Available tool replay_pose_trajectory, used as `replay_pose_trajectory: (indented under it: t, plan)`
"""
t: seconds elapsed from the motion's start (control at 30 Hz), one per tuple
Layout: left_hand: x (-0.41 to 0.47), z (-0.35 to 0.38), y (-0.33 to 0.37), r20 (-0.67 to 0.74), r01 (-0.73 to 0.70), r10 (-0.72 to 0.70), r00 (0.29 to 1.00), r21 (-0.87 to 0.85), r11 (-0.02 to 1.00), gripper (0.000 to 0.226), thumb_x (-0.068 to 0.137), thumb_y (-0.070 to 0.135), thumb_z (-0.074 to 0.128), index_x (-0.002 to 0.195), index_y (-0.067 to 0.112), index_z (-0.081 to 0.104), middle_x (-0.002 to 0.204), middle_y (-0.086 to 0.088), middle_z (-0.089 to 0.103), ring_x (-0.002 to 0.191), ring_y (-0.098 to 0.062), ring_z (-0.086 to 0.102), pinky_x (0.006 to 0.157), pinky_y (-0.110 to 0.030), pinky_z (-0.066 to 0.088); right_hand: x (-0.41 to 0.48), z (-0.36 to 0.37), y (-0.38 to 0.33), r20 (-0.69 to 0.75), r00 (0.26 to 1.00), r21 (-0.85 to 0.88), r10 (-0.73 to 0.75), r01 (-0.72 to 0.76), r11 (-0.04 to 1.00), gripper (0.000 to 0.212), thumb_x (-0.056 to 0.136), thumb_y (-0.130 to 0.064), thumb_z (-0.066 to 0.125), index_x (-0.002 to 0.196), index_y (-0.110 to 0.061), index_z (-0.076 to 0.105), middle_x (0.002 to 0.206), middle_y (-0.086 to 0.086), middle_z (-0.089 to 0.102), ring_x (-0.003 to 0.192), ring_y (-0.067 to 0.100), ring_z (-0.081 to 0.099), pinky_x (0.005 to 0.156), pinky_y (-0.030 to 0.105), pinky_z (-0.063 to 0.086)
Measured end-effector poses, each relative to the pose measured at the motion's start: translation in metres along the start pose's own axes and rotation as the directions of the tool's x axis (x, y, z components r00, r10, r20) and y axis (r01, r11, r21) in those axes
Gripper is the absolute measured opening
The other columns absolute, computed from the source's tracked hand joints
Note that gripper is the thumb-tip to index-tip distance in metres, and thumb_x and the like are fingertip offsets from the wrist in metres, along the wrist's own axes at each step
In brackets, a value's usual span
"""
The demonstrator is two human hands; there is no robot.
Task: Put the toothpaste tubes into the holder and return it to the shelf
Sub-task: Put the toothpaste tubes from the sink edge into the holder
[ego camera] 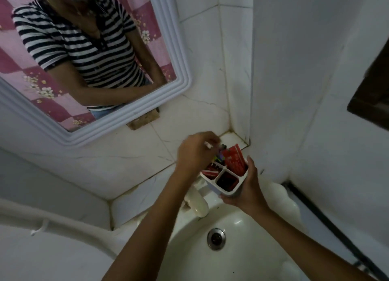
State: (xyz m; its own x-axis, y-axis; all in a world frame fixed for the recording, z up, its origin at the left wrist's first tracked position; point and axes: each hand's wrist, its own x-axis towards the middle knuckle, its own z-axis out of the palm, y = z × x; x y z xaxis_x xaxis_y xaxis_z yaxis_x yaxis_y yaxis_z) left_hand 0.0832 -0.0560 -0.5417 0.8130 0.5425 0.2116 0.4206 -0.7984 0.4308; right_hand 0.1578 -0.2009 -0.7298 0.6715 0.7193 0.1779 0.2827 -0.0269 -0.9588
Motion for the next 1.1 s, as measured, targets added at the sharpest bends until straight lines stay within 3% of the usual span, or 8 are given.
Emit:
replay_pose_trajectory:
  t: [0.1, 0.23, 0.33, 0.6, 0.73, 0.83, 0.97, 1.1]
  plan:
    - [-0.027, -0.027, -0.064, -0.12, 0.209, -0.216, 0.969, -0.065, 0.976, 0.013, 0.083, 0.029, 0.069, 0.097, 0.03, 0.069, 0.088, 0.009, 0.074, 0.073, -0.01, 0.071, 0.069, -0.027, 0.055, 0.0, 0.001, -0.002, 0.025, 0.996, -0.008, 0.085, -0.084, 0.996, 0.15, 0.053, -0.025, 0.104, 0.163, -0.039, 0.003, 0.164, -0.002, 0.028, 0.145, 0.015, 0.039, 0.116, 0.041, 0.041]
    - [-0.091, -0.018, -0.143, 0.141, 0.511, -0.534, 0.834, 0.171, 0.843, 0.023, 0.08, 0.022, 0.074, 0.101, 0.022, 0.068, 0.101, 0.0, 0.073, 0.094, -0.02, 0.068, 0.081, -0.029, 0.052, -0.001, 0.006, 0.014, -0.012, 0.998, -0.108, 0.058, -0.059, 0.992, 0.152, 0.045, -0.036, 0.103, 0.162, -0.026, 0.006, 0.153, 0.003, 0.032, 0.138, 0.023, 0.05, 0.11, 0.046, 0.052]
    - [-0.132, 0.011, -0.168, 0.24, 0.538, -0.624, 0.744, 0.338, 0.772, 0.016, 0.084, 0.034, 0.066, 0.097, 0.025, 0.067, 0.103, 0.002, 0.07, 0.095, -0.019, 0.065, 0.083, -0.033, 0.056, -0.003, 0.009, 0.004, -0.062, 0.998, -0.093, 0.006, -0.012, 0.996, 0.147, 0.045, -0.021, 0.105, 0.157, -0.032, 0.012, 0.143, -0.001, 0.029, 0.132, 0.021, 0.049, 0.107, 0.042, 0.05]
    - [-0.152, 0.029, -0.183, 0.165, 0.464, -0.556, 0.815, 0.389, 0.796, 0.017, 0.086, 0.029, 0.063, 0.097, 0.017, 0.066, 0.092, -0.003, 0.069, 0.084, -0.02, 0.064, 0.072, -0.033, 0.055, 0.0, 0.006, 0.01, -0.046, 0.996, -0.105, 0.075, -0.08, 0.991, 0.153, 0.043, -0.024, 0.104, 0.159, -0.041, 0.006, 0.157, 0.005, 0.034, 0.141, 0.025, 0.05, 0.109, 0.059, 0.051]
    - [-0.127, -0.014, -0.158, -0.099, 0.557, -0.551, 0.829, 0.062, 0.828, 0.018, 0.077, 0.02, 0.073, 0.089, 0.016, 0.061, 0.08, -0.005, 0.072, 0.068, -0.024, 0.069, 0.065, -0.039, 0.06, 0.0, 0.006, 0.011, -0.01, 0.997, -0.097, 0.076, -0.077, 0.992, 0.152, 0.044, -0.029, 0.103, 0.161, -0.024, 0.006, 0.157, 0.008, 0.034, 0.141, 0.026, 0.05, 0.109, 0.058, 0.052]
    - [-0.095, -0.051, -0.109, -0.21, 0.456, -0.53, 0.822, -0.315, 0.832, 0.029, 0.074, 0.008, 0.078, 0.092, 0.013, 0.056, 0.082, 0.002, 0.068, 0.071, -0.009, 0.069, 0.06, -0.019, 0.056, -0.002, 0.007, 0.007, -0.023, 0.997, -0.1, 0.069, -0.071, 0.992, 0.15, 0.047, -0.032, 0.102, 0.162, -0.024, 0.006, 0.158, 0.012, 0.034, 0.141, 0.029, 0.051, 0.11, 0.058, 0.05]
    - [-0.054, -0.066, -0.047, -0.071, 0.284, -0.383, 0.921, -0.55, 0.785, 0.028, 0.074, 0.008, 0.081, 0.089, 0.011, 0.058, 0.081, 0.005, 0.07, 0.074, -0.002, 0.072, 0.067, -0.018, 0.057, -0.005, 0.006, 0.003, -0.008, 0.998, -0.048, 0.057, -0.058, 0.997, 0.146, 0.056, -0.013, 0.103, 0.164, -0.033, 0.006, 0.165, 0.008, 0.031, 0.147, 0.027, 0.041, 0.118, 0.052, 0.039]
    - [-0.035, -0.042, -0.017, 0.142, 0.248, -0.206, 0.968, -0.431, 0.868, 0.032, 0.062, 0.02, 0.089, 0.077, 0.02, 0.06, 0.083, 0.0, 0.074, 0.081, -0.015, 0.074, 0.077, -0.04, 0.062, -0.002, 0.008, 0.008, -0.014, 0.997, -0.062, 0.071, -0.072, 0.995, 0.148, 0.047, -0.027, 0.104, 0.161, -0.019, 0.01, 0.141, -0.025, 0.028, 0.132, -0.008, 0.044, 0.109, 0.036, 0.049]
